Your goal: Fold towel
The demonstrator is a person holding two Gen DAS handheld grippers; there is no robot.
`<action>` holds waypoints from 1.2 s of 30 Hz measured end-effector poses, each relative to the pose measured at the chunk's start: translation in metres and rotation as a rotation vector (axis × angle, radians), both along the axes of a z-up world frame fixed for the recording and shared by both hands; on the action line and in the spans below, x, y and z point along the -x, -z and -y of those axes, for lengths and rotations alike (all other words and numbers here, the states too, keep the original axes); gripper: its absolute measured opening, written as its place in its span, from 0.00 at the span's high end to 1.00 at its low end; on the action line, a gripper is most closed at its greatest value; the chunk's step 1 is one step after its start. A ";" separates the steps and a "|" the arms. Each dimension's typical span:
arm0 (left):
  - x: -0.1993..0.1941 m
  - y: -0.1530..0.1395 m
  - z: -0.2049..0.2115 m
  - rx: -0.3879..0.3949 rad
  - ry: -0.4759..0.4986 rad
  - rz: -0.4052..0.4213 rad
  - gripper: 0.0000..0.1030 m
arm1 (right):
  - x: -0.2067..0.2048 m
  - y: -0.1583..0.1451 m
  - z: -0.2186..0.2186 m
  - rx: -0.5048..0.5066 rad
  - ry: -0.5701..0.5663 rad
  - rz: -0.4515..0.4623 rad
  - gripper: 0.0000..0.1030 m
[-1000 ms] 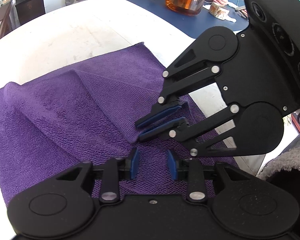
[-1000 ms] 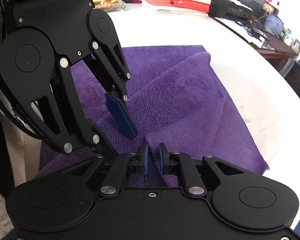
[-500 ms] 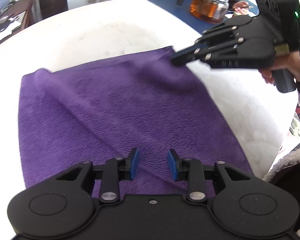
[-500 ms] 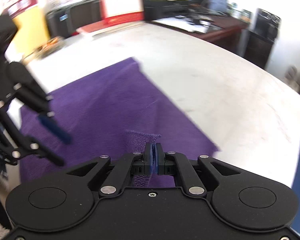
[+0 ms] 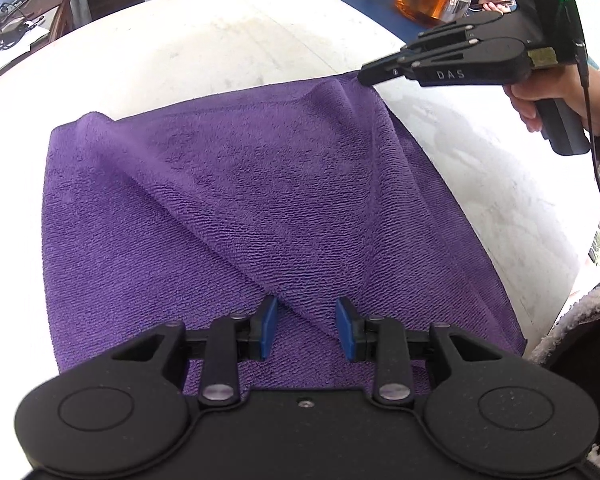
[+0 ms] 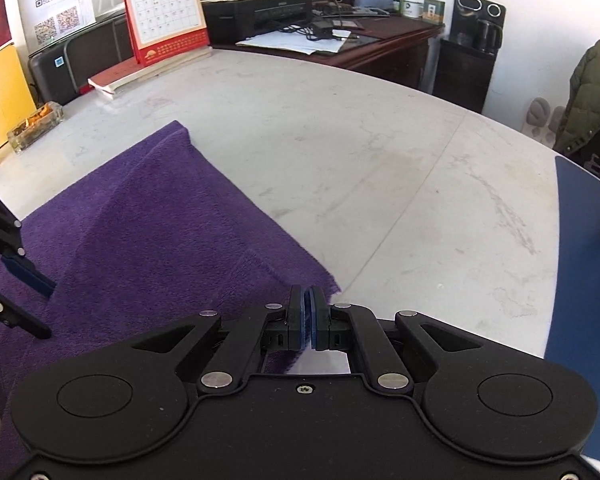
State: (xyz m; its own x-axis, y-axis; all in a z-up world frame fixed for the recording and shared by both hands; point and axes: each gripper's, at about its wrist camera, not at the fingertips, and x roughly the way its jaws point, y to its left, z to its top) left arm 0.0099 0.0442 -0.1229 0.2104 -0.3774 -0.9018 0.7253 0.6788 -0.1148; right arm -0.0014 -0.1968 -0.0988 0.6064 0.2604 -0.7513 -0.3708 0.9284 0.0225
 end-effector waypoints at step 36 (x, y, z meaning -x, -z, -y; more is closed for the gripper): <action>0.018 -0.006 -0.017 0.006 -0.008 0.028 0.68 | 0.009 0.021 0.028 -0.351 0.209 -0.182 0.96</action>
State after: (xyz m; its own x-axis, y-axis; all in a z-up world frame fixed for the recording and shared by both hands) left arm -0.0083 0.0611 -0.1171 0.2383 -0.3814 -0.8932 0.7230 0.6837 -0.0991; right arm -0.0104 -0.2252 -0.1194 0.5393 0.4044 -0.7386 -0.1371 0.9076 0.3969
